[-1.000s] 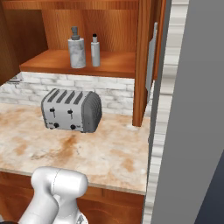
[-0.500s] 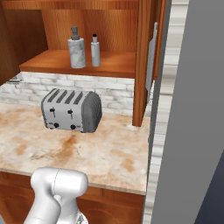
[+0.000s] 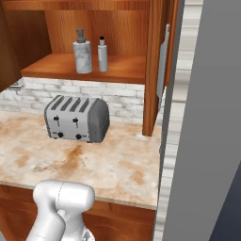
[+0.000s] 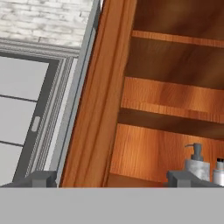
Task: Pick up the soap dispenser and soap dispenser from the sink, and place them back in the cabinet, and close the cabinet doors.
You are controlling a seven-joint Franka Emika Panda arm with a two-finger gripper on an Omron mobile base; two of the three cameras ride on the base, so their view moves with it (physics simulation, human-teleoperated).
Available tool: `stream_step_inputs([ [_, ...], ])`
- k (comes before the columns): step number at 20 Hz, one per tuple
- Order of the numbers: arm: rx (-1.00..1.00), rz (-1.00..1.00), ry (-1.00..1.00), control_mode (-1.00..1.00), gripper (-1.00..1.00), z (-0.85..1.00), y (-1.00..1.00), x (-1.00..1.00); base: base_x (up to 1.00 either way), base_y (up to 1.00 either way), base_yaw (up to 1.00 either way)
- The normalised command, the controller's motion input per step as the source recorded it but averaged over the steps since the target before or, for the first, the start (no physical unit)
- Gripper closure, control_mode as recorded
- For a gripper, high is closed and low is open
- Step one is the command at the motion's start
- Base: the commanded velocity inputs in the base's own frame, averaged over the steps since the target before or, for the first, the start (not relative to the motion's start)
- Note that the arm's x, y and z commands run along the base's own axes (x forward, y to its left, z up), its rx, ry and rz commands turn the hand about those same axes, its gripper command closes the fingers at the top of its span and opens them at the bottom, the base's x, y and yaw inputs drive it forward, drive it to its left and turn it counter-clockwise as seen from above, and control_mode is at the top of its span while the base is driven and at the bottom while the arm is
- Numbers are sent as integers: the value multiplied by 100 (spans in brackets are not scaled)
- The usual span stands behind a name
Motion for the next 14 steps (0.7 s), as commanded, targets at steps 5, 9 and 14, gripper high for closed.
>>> stream_step_inputs([
  [5,0,-11,-5,-100,-100,0,-18,22,0,0,0],
  [9,0,-17,-7,-100,-100,0,-50,2,0,0,0],
  [14,0,-18,-7,-100,-100,0,-60,0,0,0,0],
])
